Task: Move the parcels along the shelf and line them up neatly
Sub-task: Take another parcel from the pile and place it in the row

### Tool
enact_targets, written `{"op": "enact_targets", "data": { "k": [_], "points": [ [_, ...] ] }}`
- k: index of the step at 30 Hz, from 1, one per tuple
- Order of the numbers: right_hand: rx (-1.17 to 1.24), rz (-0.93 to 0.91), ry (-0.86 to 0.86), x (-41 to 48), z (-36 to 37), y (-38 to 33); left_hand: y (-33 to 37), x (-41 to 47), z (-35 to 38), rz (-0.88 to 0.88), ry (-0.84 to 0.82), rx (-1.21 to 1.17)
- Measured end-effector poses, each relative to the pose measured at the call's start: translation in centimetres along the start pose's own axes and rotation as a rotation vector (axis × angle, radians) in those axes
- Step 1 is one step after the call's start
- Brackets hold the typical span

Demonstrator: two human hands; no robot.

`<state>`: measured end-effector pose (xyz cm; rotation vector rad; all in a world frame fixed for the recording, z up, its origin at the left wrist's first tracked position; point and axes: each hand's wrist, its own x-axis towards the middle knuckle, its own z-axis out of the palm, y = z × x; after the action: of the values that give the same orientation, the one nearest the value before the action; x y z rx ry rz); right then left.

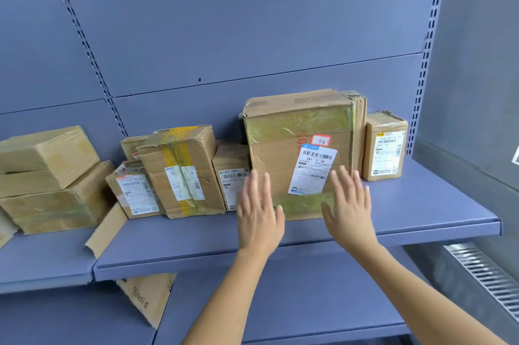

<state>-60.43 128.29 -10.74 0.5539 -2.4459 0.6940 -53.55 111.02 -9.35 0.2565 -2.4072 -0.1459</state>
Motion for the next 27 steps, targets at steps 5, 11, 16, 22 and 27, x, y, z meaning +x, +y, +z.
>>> {"op": "enact_targets", "data": {
  "k": [5,11,16,22,27],
  "points": [
    [-0.306,-0.122,-0.175,0.4,0.7,0.1,0.1,1.3,-0.2,0.144,-0.133,0.284],
    [-0.376,-0.106,-0.244,2.0,0.4,0.7,-0.3,2.3,0.2,0.101,-0.211,0.320],
    [-0.383,-0.027,-0.368,1.6,-1.7,-1.3,0.3,1.7,-0.6,0.094,-0.191,0.294],
    [-0.109,-0.059,-0.167,0.6,-0.1,-7.7,-2.2,0.1,-2.7,0.077,-0.166,0.186],
    [0.068,-0.146,-0.207,0.1,3.0,-15.8,-9.0,-0.9,-6.2,0.042,-0.155,0.278]
  ]
}}
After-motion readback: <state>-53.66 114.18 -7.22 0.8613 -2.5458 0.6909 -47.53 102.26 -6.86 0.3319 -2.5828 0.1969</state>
